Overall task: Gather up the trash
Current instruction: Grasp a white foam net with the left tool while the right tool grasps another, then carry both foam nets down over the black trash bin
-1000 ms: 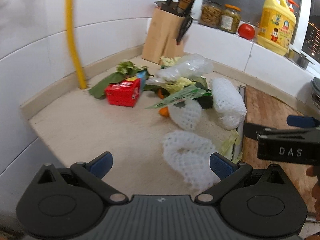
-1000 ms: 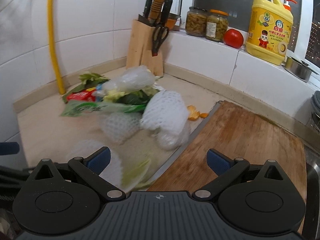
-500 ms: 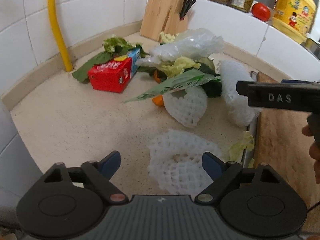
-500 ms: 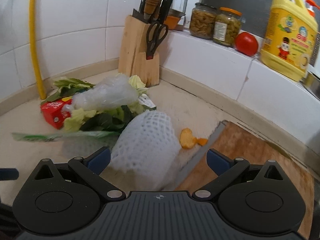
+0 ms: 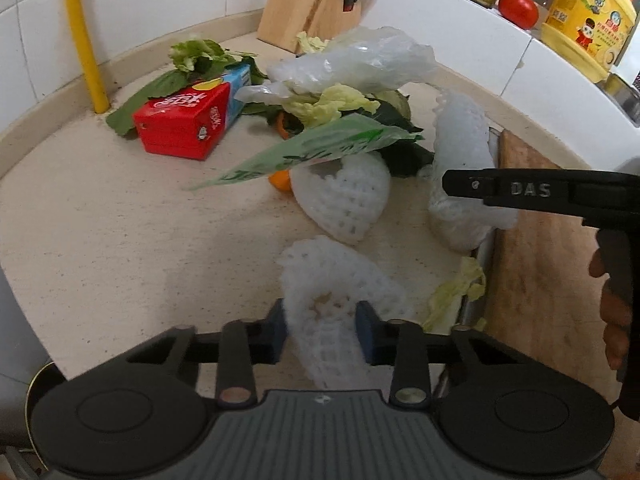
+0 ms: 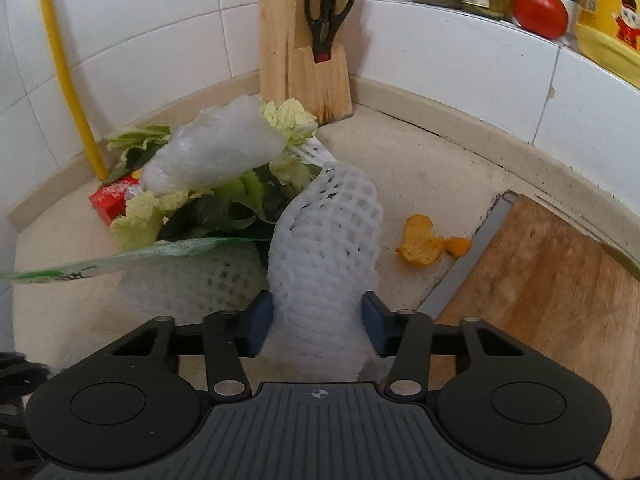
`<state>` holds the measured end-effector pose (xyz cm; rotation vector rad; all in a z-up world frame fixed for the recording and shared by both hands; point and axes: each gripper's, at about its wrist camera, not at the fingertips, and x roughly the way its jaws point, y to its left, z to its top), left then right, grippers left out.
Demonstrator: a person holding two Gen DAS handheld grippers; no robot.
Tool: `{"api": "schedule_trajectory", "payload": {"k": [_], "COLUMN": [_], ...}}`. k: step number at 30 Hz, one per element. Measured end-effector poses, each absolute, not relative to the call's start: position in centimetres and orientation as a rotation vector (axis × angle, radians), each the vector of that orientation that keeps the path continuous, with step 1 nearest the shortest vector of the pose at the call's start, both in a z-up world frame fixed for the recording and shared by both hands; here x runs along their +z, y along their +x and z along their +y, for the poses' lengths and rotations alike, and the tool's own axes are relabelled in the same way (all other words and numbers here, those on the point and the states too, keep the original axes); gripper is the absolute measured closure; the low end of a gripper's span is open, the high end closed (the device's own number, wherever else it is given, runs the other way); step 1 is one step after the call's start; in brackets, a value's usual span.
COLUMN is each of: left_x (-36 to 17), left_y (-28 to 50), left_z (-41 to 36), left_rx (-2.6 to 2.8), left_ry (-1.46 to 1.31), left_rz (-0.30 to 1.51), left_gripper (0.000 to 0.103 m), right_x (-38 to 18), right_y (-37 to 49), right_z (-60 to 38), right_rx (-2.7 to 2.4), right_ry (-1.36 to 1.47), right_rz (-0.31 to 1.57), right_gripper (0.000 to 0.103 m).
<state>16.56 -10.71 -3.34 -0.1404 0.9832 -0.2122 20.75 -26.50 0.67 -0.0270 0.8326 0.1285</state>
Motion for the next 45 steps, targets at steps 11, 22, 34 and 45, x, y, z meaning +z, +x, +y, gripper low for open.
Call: {"api": "schedule_trajectory", "payload": {"k": [11,22,34,45], "left_x": [-1.8,0.4,1.8,2.0], "left_y": [14.3,12.3,12.0,10.2], "left_z": [-9.0,-6.5,-2.7,0.2], "left_rx": [-0.300,-0.335,-0.285,-0.208], "left_ry": [-0.169,-0.203,-0.273,-0.298], "left_rz": [0.955,0.873,0.814,0.775], "left_gripper": [0.095,0.096,0.096,0.096], "right_x": [3.5,5.9,6.5,6.4], "right_y": [15.9,11.0,10.3,9.7], "right_z": [-26.1,-24.1,-20.6,-16.3], "right_rx": [0.124,0.105,0.137,0.259], "right_ry": [0.032,0.040,-0.012,-0.045], "right_rz": [0.799,0.734,0.717,0.739], "right_gripper": [0.063,0.066,0.067,0.067]}}
